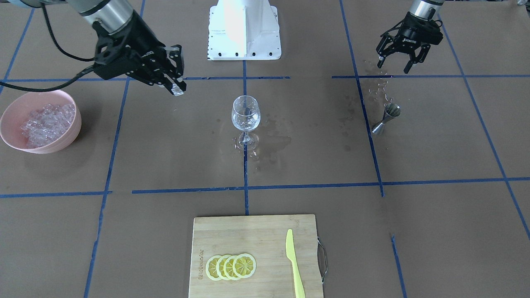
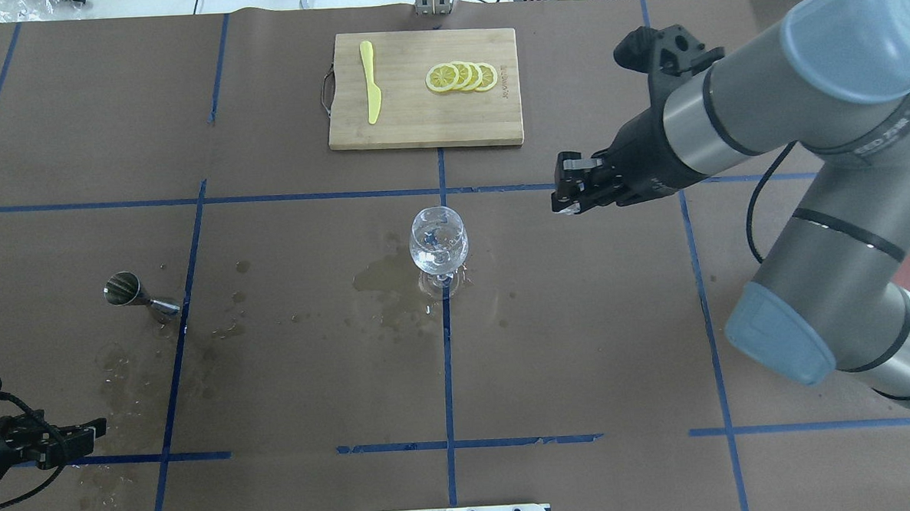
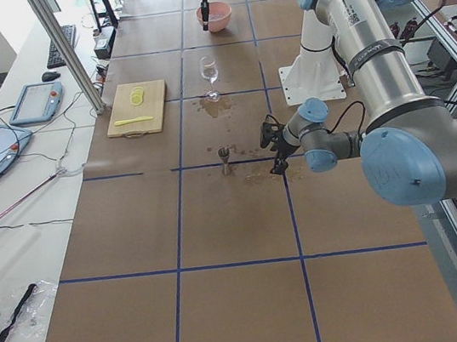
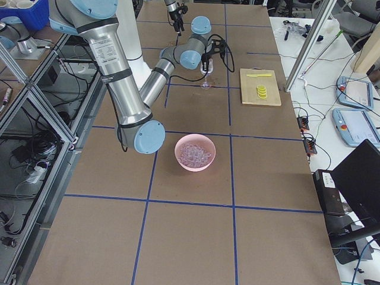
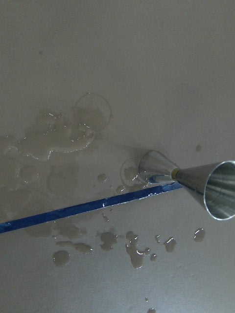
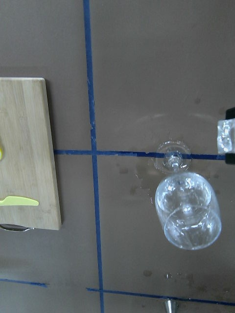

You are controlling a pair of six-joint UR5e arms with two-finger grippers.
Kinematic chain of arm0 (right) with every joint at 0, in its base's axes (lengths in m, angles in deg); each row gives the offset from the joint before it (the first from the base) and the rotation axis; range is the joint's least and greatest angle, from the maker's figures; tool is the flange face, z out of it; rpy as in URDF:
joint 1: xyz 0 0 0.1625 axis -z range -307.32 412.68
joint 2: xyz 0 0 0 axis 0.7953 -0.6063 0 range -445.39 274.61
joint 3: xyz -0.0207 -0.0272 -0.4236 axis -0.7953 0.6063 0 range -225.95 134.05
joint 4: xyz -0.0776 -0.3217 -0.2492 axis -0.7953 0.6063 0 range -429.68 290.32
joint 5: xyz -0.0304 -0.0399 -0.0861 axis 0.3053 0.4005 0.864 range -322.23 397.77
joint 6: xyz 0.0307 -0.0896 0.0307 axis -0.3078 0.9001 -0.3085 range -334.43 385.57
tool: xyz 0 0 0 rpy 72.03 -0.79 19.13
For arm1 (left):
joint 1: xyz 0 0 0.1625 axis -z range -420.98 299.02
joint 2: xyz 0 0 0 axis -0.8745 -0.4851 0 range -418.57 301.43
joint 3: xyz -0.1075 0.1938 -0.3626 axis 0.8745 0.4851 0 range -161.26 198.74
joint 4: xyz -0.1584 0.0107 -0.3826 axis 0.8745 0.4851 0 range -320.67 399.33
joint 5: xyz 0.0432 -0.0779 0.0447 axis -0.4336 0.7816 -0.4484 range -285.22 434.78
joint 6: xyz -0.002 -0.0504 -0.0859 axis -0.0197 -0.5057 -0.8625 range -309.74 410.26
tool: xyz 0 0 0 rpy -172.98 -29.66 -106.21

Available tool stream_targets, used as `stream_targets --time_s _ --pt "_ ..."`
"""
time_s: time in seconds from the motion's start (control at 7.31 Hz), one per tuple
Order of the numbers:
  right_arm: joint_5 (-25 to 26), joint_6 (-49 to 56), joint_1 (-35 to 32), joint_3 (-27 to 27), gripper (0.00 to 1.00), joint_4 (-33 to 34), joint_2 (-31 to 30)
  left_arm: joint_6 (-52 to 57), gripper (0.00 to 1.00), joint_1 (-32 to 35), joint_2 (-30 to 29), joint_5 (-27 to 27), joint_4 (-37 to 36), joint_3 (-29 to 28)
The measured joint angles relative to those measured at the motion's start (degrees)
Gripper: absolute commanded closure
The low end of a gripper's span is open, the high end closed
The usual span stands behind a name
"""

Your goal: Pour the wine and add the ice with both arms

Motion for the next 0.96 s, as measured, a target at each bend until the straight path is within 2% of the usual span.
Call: stream_targets --time_s 0.41,0.68,0.96 --pt "5.7 -2.5 4.9 4.1 1.00 0.1 5.4 10.2 0.00 10.3 0.3 7.6 -5.0 3.3" --pt "6.6 -2.6 6.0 4.5 1.00 0.1 5.8 19.2 0.00 20.2 -0.4 15.2 -10.2 7.6" --pt "6.7 -2.7 6.7 5.7 1.00 0.0 7.3 29.3 0.00 30.8 -1.8 21.7 -12.5 8.5"
